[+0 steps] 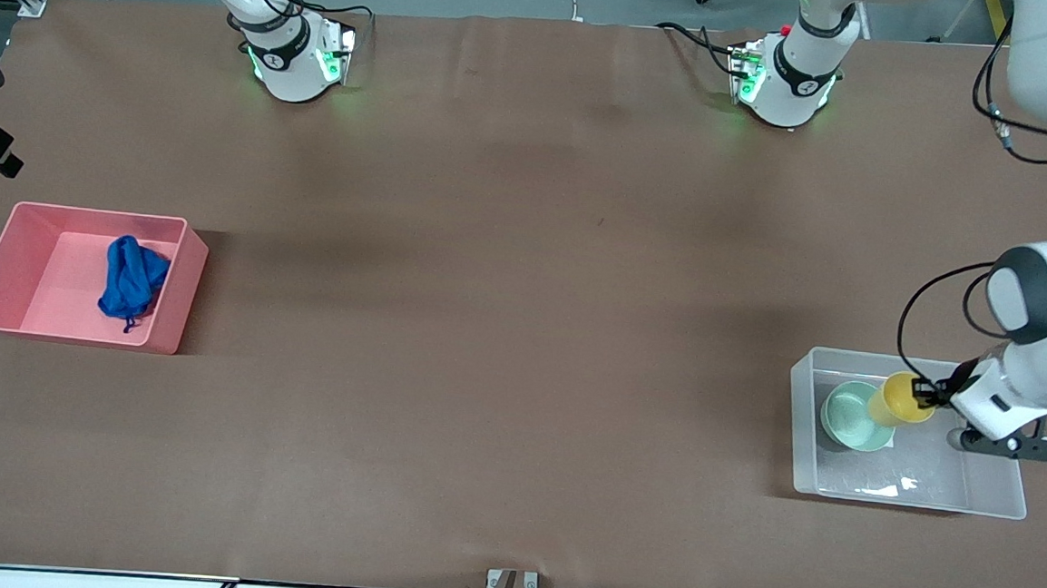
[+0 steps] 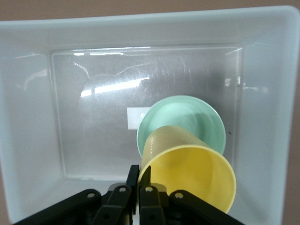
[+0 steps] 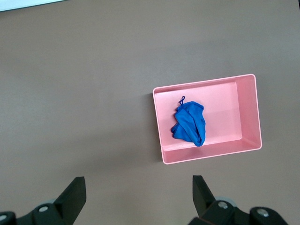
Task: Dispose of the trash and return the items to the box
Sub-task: 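Carry the yellow cup with the left gripper over the green bowl, then lower the yellow cup into the green bowl and open the left gripper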
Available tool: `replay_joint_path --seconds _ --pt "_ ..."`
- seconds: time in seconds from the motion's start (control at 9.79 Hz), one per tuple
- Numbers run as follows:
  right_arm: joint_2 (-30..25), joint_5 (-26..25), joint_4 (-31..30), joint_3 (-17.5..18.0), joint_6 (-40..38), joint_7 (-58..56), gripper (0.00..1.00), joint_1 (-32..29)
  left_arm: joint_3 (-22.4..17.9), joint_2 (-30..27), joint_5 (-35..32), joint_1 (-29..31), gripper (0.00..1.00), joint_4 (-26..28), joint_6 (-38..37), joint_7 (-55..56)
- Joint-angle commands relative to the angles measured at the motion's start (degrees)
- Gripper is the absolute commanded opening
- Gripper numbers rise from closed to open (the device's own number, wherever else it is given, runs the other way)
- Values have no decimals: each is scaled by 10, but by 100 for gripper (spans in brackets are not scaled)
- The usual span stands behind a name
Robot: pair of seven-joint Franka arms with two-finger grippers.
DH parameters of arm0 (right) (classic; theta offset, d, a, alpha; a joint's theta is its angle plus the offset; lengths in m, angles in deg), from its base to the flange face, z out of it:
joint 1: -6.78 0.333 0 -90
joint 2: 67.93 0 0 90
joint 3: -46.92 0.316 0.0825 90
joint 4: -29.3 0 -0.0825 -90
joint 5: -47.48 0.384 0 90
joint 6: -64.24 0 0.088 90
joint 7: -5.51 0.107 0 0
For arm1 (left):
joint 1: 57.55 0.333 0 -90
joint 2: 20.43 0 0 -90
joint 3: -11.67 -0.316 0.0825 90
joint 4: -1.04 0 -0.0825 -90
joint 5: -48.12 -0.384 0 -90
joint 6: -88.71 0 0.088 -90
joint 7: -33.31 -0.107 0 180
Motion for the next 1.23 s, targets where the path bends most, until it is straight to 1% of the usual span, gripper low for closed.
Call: replay_joint_path --seconds 0.0,0.2,0.51,0.61,0.72,0.82,0.92,1.02,1.12 --pt "1 -7 4 0 3 3 100 1 -3 27 22 4 0 -1 13 -23" --pt "1 -3 3 0 5 4 100 2 -3 41 63 4 0 -1 26 -29" --pt "1 -2 3 0 6 4 100 10 -3 62 67 4 2 14 30 -29" --pt "1 -2 3 0 6 4 100 12 -3 72 67 4 4 11 30 -29" --pt "1 -2 4 0 4 3 100 11 -3 74 67 4 18 8 30 -27" --pt "1 -2 3 0 5 3 100 11 -2 71 68 3 61 8 30 -20" --pt "1 -3 4 0 5 3 100 11 -2 64 67 -1 93 7 31 -19" --pt "1 -3 4 0 5 3 100 11 -2 38 62 0 100 7 30 -20" --pt "1 -3 4 0 5 3 100 11 -1 6 60 -2 100 10 27 -17"
